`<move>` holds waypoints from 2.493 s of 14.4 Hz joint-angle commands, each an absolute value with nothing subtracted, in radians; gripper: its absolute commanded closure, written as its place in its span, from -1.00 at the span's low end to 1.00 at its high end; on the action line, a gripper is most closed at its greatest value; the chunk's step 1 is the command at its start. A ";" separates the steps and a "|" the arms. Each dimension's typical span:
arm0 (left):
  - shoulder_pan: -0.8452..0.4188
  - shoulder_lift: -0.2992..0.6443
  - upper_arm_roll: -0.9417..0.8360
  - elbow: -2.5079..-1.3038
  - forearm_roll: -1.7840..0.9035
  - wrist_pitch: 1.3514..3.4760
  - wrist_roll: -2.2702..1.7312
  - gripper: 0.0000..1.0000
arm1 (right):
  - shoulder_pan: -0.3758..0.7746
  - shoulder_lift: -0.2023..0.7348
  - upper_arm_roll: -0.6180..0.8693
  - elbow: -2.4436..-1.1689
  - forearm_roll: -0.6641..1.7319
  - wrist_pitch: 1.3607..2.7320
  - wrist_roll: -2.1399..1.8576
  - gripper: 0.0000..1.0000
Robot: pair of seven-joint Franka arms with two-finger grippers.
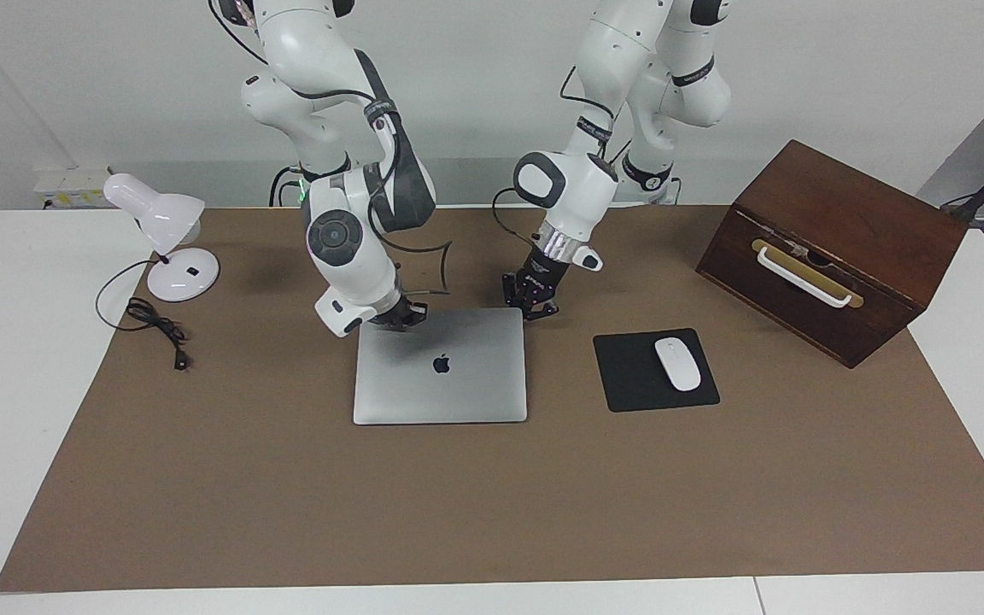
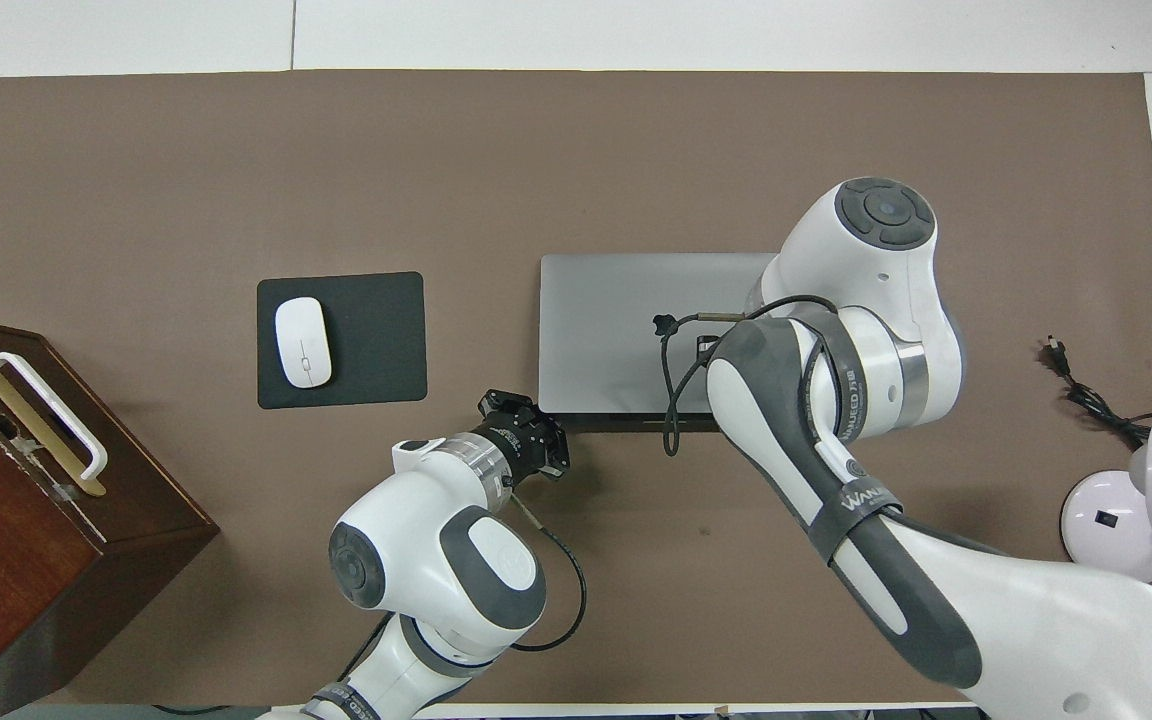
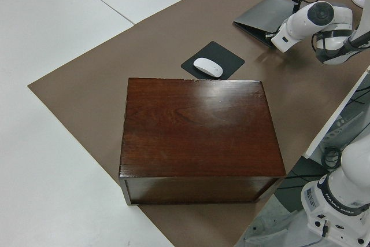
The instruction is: Close laptop with both arms
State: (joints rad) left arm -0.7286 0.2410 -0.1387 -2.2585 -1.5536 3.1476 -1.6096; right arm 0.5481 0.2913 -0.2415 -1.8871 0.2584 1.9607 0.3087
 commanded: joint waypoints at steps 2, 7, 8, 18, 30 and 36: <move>-0.749 0.236 -0.126 -2.312 -1.574 3.169 -1.614 1.00 | 0.554 0.258 -0.245 -1.939 0.281 1.993 0.276 1.00; -0.749 0.236 -0.126 -2.310 -1.575 3.169 -1.614 1.00 | 0.555 0.253 -0.242 -1.957 0.282 2.014 0.276 1.00; -0.749 0.236 -0.126 -2.312 -1.575 3.169 -1.614 1.00 | 0.555 0.249 -0.242 -1.966 0.281 2.025 0.275 1.00; -0.749 0.236 -0.126 -2.310 -1.575 3.169 -1.615 1.00 | 0.558 0.245 -0.242 -1.967 0.281 2.017 0.275 1.00; -0.739 0.236 -0.126 -2.303 -1.577 3.169 -1.615 1.00 | 0.557 0.249 -0.258 -1.864 0.270 1.888 0.273 1.00; -0.724 0.218 -0.126 -2.299 -1.578 3.168 -1.617 1.00 | 0.554 0.236 -0.279 -1.822 0.264 1.833 0.250 1.00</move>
State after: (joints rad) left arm -0.7280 0.2383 -0.1345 -2.2608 -1.5634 3.1501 -1.6110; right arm 0.5561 0.2523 -0.2637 -1.8385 0.2579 1.8695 0.2951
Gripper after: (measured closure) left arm 0.991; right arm 0.991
